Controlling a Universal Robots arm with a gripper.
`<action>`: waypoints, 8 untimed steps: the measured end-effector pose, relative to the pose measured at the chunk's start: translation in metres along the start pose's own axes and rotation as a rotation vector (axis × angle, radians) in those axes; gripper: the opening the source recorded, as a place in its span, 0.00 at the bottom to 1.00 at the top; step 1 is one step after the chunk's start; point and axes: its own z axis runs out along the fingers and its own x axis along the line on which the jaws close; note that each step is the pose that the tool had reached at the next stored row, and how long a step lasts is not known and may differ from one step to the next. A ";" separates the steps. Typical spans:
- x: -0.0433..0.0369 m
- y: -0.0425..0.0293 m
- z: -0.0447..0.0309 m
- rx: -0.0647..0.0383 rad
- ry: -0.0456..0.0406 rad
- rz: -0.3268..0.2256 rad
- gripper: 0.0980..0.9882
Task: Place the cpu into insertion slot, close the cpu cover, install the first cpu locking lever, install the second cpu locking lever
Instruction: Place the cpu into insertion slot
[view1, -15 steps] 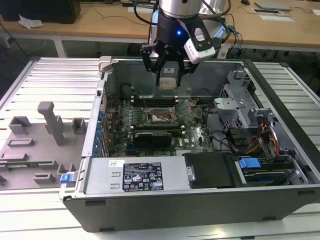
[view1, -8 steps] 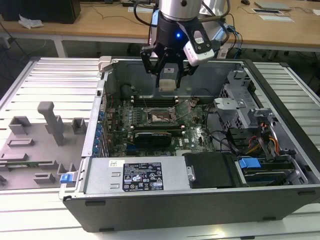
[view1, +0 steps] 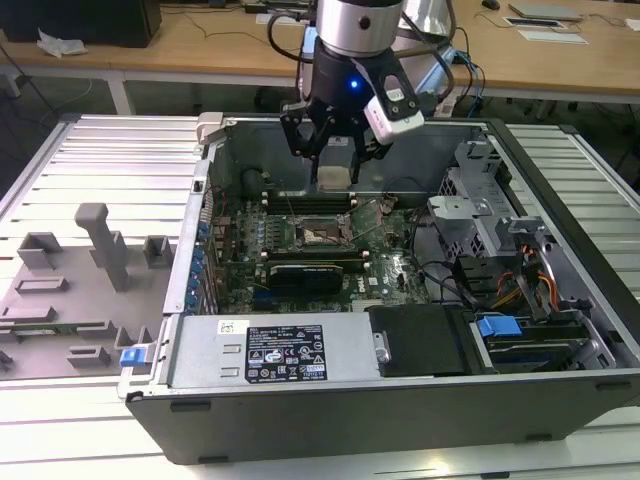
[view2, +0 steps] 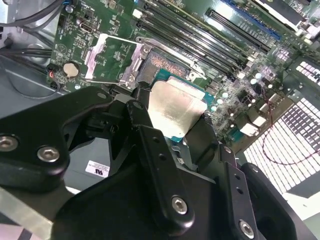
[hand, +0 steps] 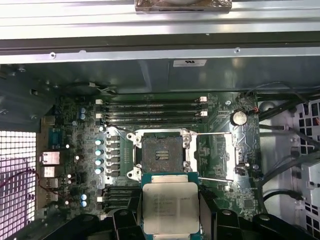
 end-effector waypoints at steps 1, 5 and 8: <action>0.0000 -0.0002 0.0019 0.000 0.0000 0.000 0.50; 0.0000 -0.0009 0.0121 0.000 -0.0004 0.000 0.50; 0.0000 -0.0012 0.0168 0.000 -0.0007 0.003 0.50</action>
